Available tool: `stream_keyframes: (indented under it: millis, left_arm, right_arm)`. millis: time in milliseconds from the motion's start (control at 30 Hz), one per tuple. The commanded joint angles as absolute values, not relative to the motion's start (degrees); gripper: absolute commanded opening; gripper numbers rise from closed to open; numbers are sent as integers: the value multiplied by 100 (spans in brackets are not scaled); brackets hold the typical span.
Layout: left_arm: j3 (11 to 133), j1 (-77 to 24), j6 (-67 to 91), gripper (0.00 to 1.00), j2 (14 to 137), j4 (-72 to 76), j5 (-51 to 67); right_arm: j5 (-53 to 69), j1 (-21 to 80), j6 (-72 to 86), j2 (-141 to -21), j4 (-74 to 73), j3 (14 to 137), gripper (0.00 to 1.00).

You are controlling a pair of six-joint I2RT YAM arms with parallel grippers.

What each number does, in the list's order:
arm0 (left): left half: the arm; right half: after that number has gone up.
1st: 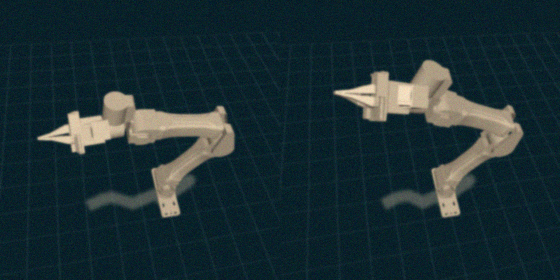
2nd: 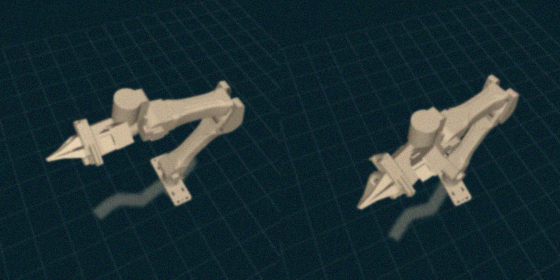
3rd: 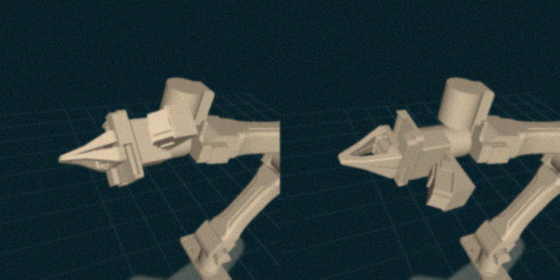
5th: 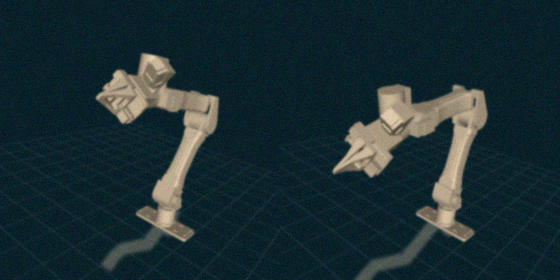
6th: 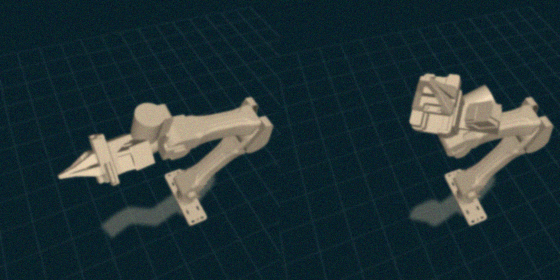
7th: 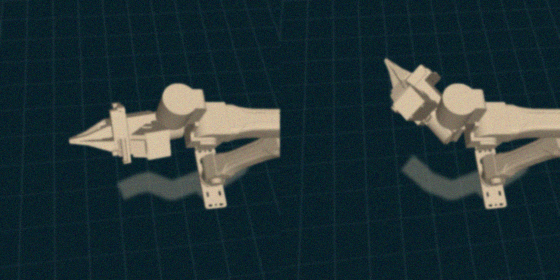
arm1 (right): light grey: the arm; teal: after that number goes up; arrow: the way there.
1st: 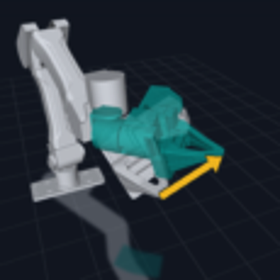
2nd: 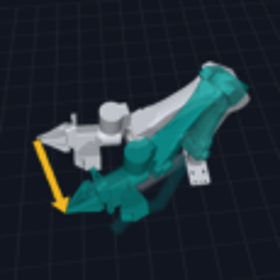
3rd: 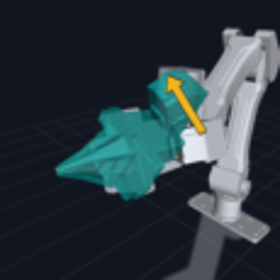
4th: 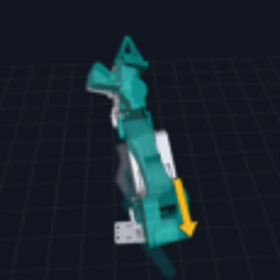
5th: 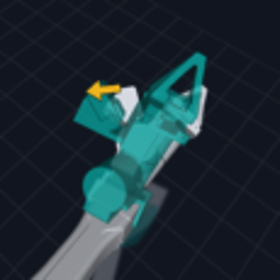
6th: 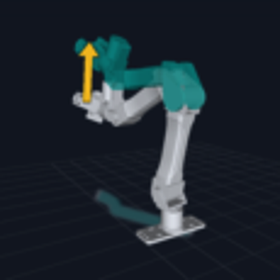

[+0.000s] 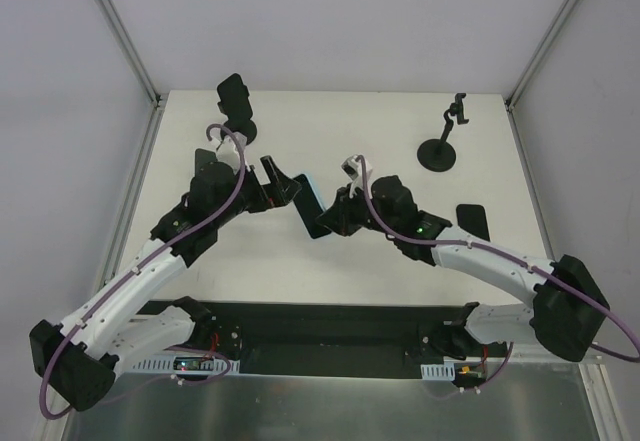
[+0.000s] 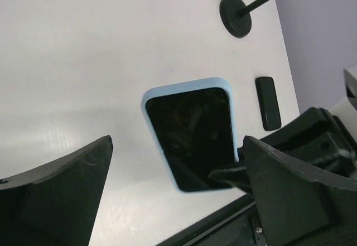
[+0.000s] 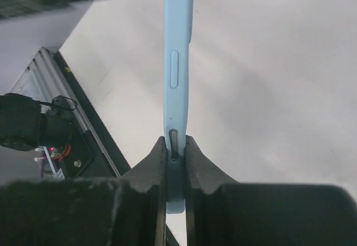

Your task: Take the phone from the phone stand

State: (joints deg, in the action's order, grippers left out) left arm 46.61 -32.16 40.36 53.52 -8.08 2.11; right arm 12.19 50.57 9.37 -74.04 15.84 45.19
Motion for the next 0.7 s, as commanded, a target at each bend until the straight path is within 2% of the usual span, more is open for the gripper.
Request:
stream_keyframes:
  millis: [0,333,500,667]
  left_arm:
    - [5141,-3199,2884,99,4905,-983,-307]
    - [5572,-3164,943,99,4026,-1730,-914]
    - [5415,-3155,396,99,3789,-1942,-1414]
    - [4879,-3155,229,99,3560,-1934,-1766]
  right_arm:
    - [1221,4563,932,-6602,871,4325,1]
    - [1537,2612,554,-5152,-992,3630,1]
    - [1748,1550,282,-5054,-1819,3630,1]
    - [2381,739,184,-5484,-2232,3753,1]
